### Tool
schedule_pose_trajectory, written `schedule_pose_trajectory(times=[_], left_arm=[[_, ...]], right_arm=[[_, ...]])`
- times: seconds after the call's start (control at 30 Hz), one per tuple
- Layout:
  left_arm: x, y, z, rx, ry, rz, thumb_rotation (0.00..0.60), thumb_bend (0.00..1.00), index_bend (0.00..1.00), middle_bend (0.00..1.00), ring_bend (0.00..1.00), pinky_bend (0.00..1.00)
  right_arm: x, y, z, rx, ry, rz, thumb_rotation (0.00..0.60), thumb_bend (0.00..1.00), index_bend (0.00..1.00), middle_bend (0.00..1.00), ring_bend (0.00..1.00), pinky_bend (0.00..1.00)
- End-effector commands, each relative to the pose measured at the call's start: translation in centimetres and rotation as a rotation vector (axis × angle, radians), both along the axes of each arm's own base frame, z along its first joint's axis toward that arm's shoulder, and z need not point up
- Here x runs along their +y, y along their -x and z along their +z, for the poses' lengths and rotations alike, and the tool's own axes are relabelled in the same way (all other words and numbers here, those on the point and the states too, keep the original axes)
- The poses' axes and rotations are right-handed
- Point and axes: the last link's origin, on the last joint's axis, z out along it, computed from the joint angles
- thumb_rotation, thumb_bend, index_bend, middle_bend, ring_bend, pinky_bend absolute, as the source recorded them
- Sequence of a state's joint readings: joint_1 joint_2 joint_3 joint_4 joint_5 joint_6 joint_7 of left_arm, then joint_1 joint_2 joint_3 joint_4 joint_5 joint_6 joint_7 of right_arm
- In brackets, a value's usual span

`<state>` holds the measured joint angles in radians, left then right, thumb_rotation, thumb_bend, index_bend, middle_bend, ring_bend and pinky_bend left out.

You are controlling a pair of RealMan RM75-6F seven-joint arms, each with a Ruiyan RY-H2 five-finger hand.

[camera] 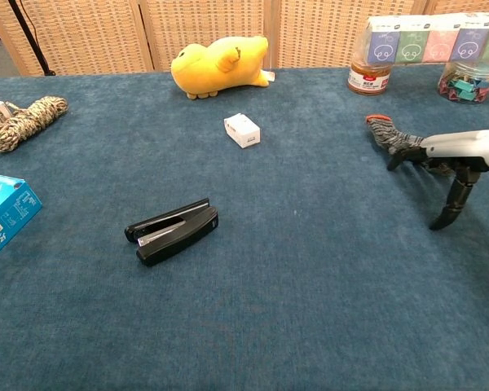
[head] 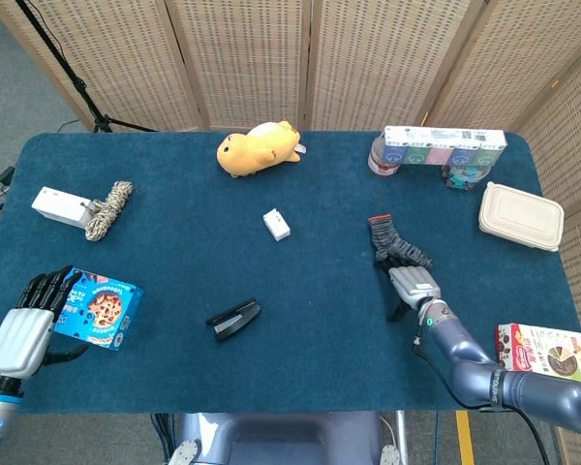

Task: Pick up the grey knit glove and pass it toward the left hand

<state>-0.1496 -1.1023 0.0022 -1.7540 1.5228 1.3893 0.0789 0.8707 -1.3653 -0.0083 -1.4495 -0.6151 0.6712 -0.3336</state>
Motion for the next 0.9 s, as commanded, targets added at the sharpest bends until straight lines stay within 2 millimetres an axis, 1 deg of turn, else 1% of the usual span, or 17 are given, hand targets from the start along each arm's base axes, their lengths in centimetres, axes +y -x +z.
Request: schedule_pose_trajectory(times=[0.03,0.1,0.2,0.33,0.4,0.47,0.53,0.6,0.7,0.8,0.9], left_arm=[[0.0,0.0,0.0,0.002,0.0,0.001,0.6,0.0,0.0,0.0,0.0,0.0],[0.0,0.0,-0.1,0.003,0.0,0.003,0.6,0.0,0.0,0.0,0.0,0.0],[0.0,0.0,-0.1,0.005,-0.002,0.002,0.6,0.0,0.0,0.0,0.0,0.0],[0.0,0.0,-0.1,0.005,-0.001,0.003,0.6,0.0,0.0,0.0,0.0,0.0],[0.0,0.0,-0.1,0.005,-0.002,0.004,0.6,0.0,0.0,0.0,0.0,0.0],[0.0,0.0,0.0,0.003,-0.003,0.005,0.6,0.0,0.0,0.0,0.0,0.0],[0.0,0.0,0.0,0.002,-0.005,0.004,0.6,0.0,0.0,0.0,0.0,0.0],[0.0,0.0,0.0,0.003,-0.004,0.003,0.6,0.0,0.0,0.0,0.0,0.0],[0.0,0.0,0.0,0.004,0.0,0.002,0.6,0.0,0.0,0.0,0.0,0.0],[-0.1,0.0,0.0,0.002,-0.001,0.0,0.6,0.0,0.0,0.0,0.0,0.0],[0.0,0.1,0.1,-0.003,-0.004,0.004,0.6,0.0,0.0,0.0,0.0,0.0]], right_arm=[[0.0,0.9,1.1,0.031,0.007,-0.01,0.6,0.15,0.1,0.0,0.0,0.11],[-0.2,1.1,2.1,0.053,0.019,-0.009,0.6,0.15,0.1,0.0,0.0,0.11],[-0.1,0.8,3.4,0.053,0.027,-0.021,0.6,0.16,0.12,0.0,0.0,0.11],[0.1,-1.1,5.1,-0.021,0.04,-0.033,0.6,0.16,0.15,0.01,0.0,0.12],[0.0,-2.2,6.0,-0.062,0.069,-0.024,0.6,0.14,0.15,0.02,0.0,0.12],[0.0,-3.2,6.8,-0.098,0.1,-0.023,0.6,0.1,0.15,0.02,0.01,0.12],[-0.2,-4.0,7.3,-0.127,0.129,-0.022,0.6,0.04,0.13,0.02,0.01,0.12],[-0.7,-4.6,7.2,-0.143,0.179,-0.01,0.6,0.01,0.09,0.01,0.0,0.11],[-1.5,-5.0,6.0,-0.153,0.238,-0.028,0.6,0.0,0.02,0.0,0.0,0.06],[-2.6,-5.2,4.3,-0.158,0.28,-0.076,0.6,0.0,0.0,0.0,0.0,0.03],[-3.5,-5.5,2.5,-0.17,0.315,-0.121,0.6,0.0,0.0,0.0,0.0,0.02]])
